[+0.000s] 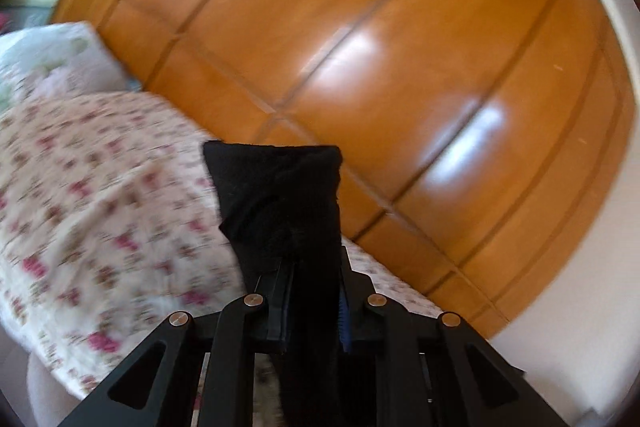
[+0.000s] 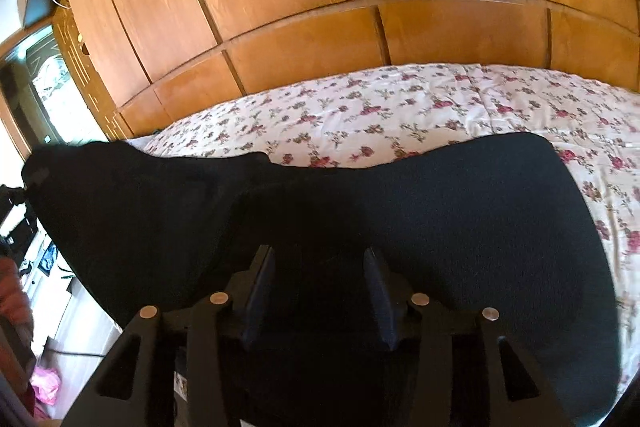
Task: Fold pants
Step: 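Lift the leg end with the left tool and carry it over the trousers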
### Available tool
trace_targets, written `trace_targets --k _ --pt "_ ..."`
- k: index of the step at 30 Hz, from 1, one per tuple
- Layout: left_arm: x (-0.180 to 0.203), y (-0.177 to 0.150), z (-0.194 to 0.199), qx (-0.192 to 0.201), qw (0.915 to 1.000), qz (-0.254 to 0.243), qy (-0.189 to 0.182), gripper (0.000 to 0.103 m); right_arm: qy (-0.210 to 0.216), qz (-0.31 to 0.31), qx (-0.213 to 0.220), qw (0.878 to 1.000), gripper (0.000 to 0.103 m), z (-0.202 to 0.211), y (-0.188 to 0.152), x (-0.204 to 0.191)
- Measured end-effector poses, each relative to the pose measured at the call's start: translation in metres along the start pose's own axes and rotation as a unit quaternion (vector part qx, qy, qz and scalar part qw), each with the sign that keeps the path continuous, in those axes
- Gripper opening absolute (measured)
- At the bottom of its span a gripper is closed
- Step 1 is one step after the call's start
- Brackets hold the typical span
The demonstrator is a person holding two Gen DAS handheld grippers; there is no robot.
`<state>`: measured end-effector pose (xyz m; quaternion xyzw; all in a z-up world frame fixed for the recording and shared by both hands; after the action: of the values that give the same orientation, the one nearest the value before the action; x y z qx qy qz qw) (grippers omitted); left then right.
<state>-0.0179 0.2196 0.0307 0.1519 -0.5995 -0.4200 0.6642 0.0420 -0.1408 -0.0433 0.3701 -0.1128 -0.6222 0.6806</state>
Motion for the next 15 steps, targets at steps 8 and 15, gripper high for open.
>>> trace_targets --k 8,15 --pt "0.093 -0.002 -0.018 -0.027 0.9891 -0.079 -0.121 0.015 0.004 -0.033 0.012 0.999 0.047 0.035 0.001 0.034" --pt "0.168 -0.032 -0.033 -0.064 0.9606 -0.162 -0.216 0.003 -0.015 -0.062 0.024 0.998 0.047 0.053 -0.004 0.062"
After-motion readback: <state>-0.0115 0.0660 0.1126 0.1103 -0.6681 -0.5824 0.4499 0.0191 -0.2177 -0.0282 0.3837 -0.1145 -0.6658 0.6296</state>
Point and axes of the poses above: each gripper's, at about its wrist camera, not at the fingertips, and z roughly against the way its jaws point, x to its right, y to its top, the point moved 5 cm from there along -z, roughly the way its jaws point, and after that the axes turned 3 degrees about -y, right-handed, at the moved point
